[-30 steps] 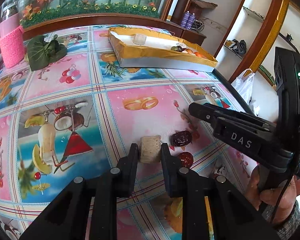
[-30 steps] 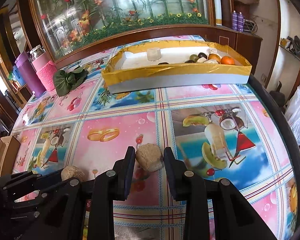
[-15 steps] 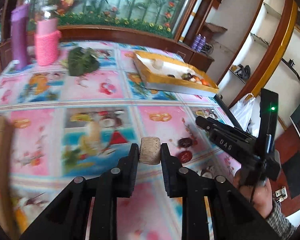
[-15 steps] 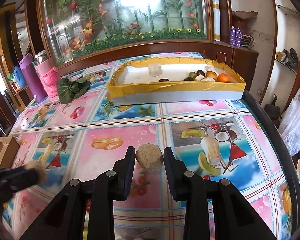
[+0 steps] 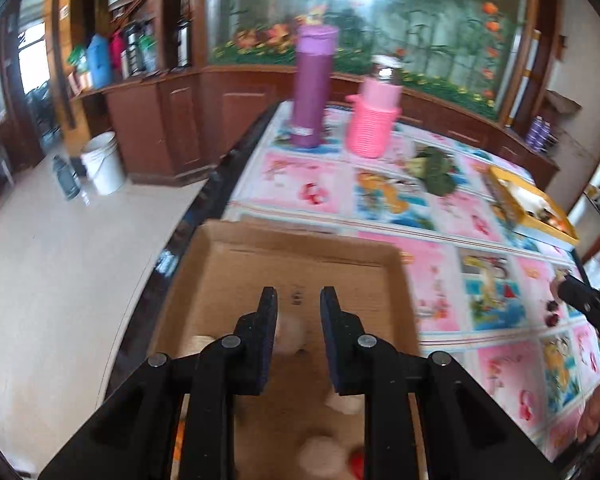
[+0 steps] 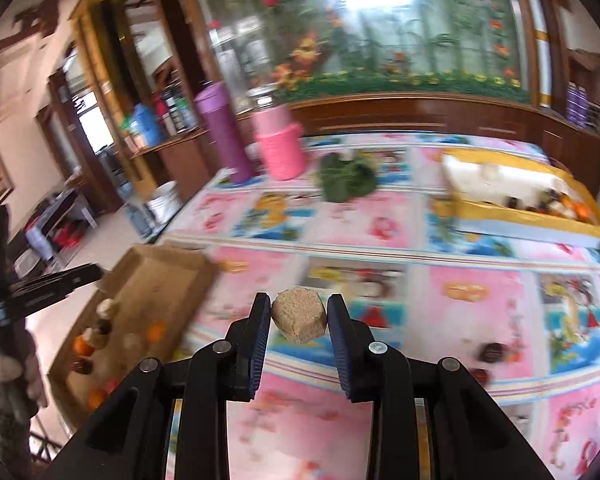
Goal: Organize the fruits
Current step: 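Carry both cakes into the cardboard box and open both tools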
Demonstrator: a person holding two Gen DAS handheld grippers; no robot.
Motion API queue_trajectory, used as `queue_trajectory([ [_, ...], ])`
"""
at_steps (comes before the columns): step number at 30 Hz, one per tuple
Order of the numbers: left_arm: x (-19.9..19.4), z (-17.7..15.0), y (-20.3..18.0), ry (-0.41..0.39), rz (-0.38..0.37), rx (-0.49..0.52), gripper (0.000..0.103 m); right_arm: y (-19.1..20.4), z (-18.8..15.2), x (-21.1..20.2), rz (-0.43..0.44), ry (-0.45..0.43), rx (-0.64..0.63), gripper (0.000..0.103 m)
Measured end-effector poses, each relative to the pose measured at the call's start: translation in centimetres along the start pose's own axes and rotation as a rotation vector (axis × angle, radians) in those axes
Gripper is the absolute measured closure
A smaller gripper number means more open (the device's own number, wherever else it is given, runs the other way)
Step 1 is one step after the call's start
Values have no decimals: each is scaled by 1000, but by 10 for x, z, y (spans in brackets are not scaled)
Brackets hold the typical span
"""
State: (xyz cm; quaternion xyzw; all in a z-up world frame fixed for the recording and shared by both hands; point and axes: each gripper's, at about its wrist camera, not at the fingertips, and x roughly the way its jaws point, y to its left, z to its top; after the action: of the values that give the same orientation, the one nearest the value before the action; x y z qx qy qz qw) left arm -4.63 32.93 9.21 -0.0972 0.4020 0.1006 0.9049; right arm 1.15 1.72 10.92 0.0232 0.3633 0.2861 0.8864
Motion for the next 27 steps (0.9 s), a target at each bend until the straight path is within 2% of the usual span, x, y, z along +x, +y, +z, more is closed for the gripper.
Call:
queue_trajectory([
  [6, 43, 5, 28, 111, 13, -46, 82, 103, 5, 63, 96, 101, -149, 71],
  [12, 57, 2, 38, 132, -50, -103, 82, 157, -4, 131, 75, 208, -267, 71],
  [16, 45, 1, 42, 98, -83, -117, 78, 165, -7, 158, 58, 257, -287, 71],
  [17, 41, 1, 42, 88, -87, -121, 75, 166, -8, 163, 59, 265, -286, 71],
  [19, 29, -1, 46, 58, -96, -136, 60, 165, -10, 170, 66, 279, -276, 71],
  [22, 12, -2, 46, 13, -100, -148, 53, 162, -11, 176, 87, 290, -239, 69],
  [25, -5, -6, 46, -23, -104, -156, 46, 158, -11, 171, 101, 272, -211, 61],
  [27, -16, -10, 44, -46, -98, -155, 45, 154, -7, 162, 111, 248, -196, 58],
])
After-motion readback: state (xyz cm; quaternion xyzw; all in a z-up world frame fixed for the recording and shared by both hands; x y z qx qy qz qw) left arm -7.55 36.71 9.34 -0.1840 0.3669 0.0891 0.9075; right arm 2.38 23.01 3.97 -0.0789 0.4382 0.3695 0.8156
